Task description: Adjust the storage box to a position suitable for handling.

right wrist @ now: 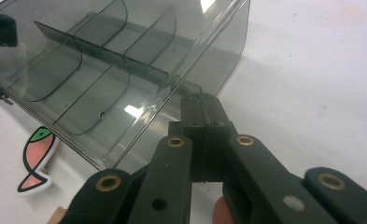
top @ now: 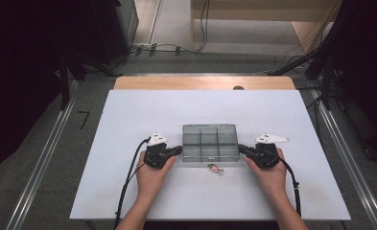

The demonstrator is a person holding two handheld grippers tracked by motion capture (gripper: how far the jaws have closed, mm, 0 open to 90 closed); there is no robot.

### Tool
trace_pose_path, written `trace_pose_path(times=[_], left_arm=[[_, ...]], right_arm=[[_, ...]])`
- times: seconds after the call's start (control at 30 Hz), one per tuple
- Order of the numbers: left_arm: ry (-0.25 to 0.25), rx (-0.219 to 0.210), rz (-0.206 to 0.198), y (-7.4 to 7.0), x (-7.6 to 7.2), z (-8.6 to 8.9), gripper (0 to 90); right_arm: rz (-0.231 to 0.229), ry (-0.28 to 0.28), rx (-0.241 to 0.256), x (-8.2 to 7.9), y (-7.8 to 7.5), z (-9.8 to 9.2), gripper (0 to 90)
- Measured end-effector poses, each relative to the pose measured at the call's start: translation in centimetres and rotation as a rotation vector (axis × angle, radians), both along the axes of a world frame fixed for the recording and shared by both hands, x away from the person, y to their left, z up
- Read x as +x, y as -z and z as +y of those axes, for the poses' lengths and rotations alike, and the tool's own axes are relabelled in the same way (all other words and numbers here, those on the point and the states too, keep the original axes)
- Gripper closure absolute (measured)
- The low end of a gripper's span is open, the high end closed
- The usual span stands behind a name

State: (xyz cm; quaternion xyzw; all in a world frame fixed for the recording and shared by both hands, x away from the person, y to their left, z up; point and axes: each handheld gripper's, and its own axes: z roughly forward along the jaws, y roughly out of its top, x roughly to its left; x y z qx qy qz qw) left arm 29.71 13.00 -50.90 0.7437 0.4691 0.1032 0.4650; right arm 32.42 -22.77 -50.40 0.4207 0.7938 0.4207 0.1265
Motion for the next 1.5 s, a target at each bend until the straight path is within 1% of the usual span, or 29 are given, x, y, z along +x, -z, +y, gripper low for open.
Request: trace_pose_path(times=[0.03, 0.2, 0.43, 0.47, 0.5, 0.53, 0.57, 0.6, 0.63, 0.7, 0.73, 0.77, 0.8, 0.83, 0.87, 0.93, 1.0, 1.03, 1.07, 1.13, 1.2, 1.23, 1.27, 1.3, 1.33, 1.37, 1.4, 1.43, 1.5], left_arm=[[-0.004, -0.003, 0.002, 0.0, 0.0, 0.1, 89.4], [-0.007, -0.008, 0.006, 0.0, -0.2, 0.5, 89.6], [-0.006, -0.004, 0.002, 0.0, -0.2, 0.5, 89.5], [-0.007, -0.01, 0.001, 0.0, -0.2, 0.5, 89.5], [-0.001, -0.021, -0.006, -0.1, -0.3, 0.6, 89.1], [-0.001, -0.021, -0.006, -0.1, -0.3, 0.6, 87.9], [-0.017, -0.014, -0.011, -0.2, -0.4, 0.7, 87.9], [-0.034, -0.003, -0.019, -0.3, -0.5, 0.8, 78.8], [-0.04, -0.01, -0.021, -0.5, -0.6, 1.3, 70.7], [-0.038, -0.013, -0.027, -0.6, -0.7, 1.5, 69.6], [-0.041, -0.011, -0.049, -0.9, -0.9, 1.8, 61.6], [-0.041, -0.011, -0.049, -0.9, -0.9, 1.8, 57.2], [-0.042, -0.006, -0.06, -1.0, -1.0, 1.9, 57.2], [-0.041, -0.012, -0.067, -1.2, -1.1, 2.0, 51.8], [-0.028, -0.024, -0.071, -1.2, -1.1, 2.1, 47.1], [0.003, -0.026, -0.078, -1.3, -1.3, 2.0, 41.5], [0.011, -0.022, -0.089, -1.4, -1.5, 1.8, 37.2], [0.021, -0.029, -0.092, -1.5, -1.6, 1.9, 30.4], [0.033, -0.039, -0.092, -1.6, -1.7, 1.9, 30.4], [0.043, -0.046, -0.106, -1.8, -2.0, 2.0, 23.1], [0.066, -0.062, -0.113, -1.9, -2.3, 2.1, 16.4], [0.093, -0.077, -0.116, -1.9, -2.6, 2.2, 9.5], [0.093, -0.077, -0.116, -1.9, -2.6, 2.2, 7.0], [0.119, -0.093, -0.121, -1.9, -3.0, 2.2, 3.6], [0.119, -0.093, -0.121, -1.9, -3.0, 2.2, 2.1], [0.129, -0.094, -0.122, -1.9, -3.2, 2.1, 2.0], [0.139, -0.097, -0.122, -1.9, -3.4, 2.1, 2.0], [0.151, -0.09, -0.121, -1.8, -3.5, 2.0, 0.0], [0.17, -0.081, -0.122, -1.6, -3.9, 1.8, 0.0]], right_arm=[[-0.01, -0.003, -0.008, -0.1, 0.0, 0.3, 87.8], [-0.018, -0.01, -0.014, -0.2, 0.0, 0.7, 87.8], [-0.016, -0.019, -0.017, -0.1, 0.0, 0.6, 87.7], [-0.016, -0.019, -0.017, -0.1, 0.0, 0.6, 87.7], [-0.02, -0.033, -0.021, 0.0, -0.1, 0.4, 87.7], [-0.02, -0.033, -0.021, 0.0, -0.1, 0.4, 87.7], [-0.016, -0.034, -0.016, 0.0, -0.1, 0.4, 87.6], [-0.019, -0.028, -0.022, 0.0, -0.2, 0.2, 86.2], [-0.02, -0.011, -0.008, 0.1, -0.4, -0.2, 79.7], [-0.021, -0.003, 0.002, 0.1, -0.5, -0.5, 78.9], [-0.032, 0.01, 0.013, 0.1, -0.9, -1.1, 76.9], [-0.032, 0.01, 0.013, 0.1, -0.9, -1.1, 76.9], [-0.038, 0.006, 0.025, 0.1, -1.2, -1.4, 75.7], [-0.046, -0.003, 0.045, 0.0, -1.4, -1.7, 74.4], [-0.057, -0.013, 0.062, 0.0, -1.7, -1.9, 72.9], [-0.071, -0.026, 0.084, -0.2, -2.4, -2.1, 66.9], [-0.078, -0.062, 0.095, -0.4, -3.0, -1.9, 55.6], [-0.082, -0.092, 0.093, -0.7, -3.6, -1.2, 43.4], [-0.082, -0.092, 0.093, -0.7, -3.6, -1.2, 43.4], [-0.085, -0.127, 0.093, -1.1, -4.1, -0.4, 32.4], [-0.074, -0.178, 0.102, -1.4, -4.3, 0.3, 25.1], [-0.07, -0.215, 0.113, -1.7, -4.5, 0.8, 17.3], [-0.07, -0.215, 0.113, -1.7, -4.5, 0.8, 17.3], [-0.065, -0.243, 0.123, -2.0, -4.7, 1.2, 11.7], [-0.065, -0.243, 0.123, -2.0, -4.7, 1.2, 11.7], [-0.068, -0.27, 0.124, -2.3, -4.8, 1.6, 7.4], [-0.068, -0.27, 0.124, -2.3, -4.8, 1.6, 7.4], [-0.068, -0.302, 0.139, -2.6, -4.9, 1.8, 7.4], [-0.07, -0.312, 0.138, -2.7, -4.9, 2.0, 7.3]])
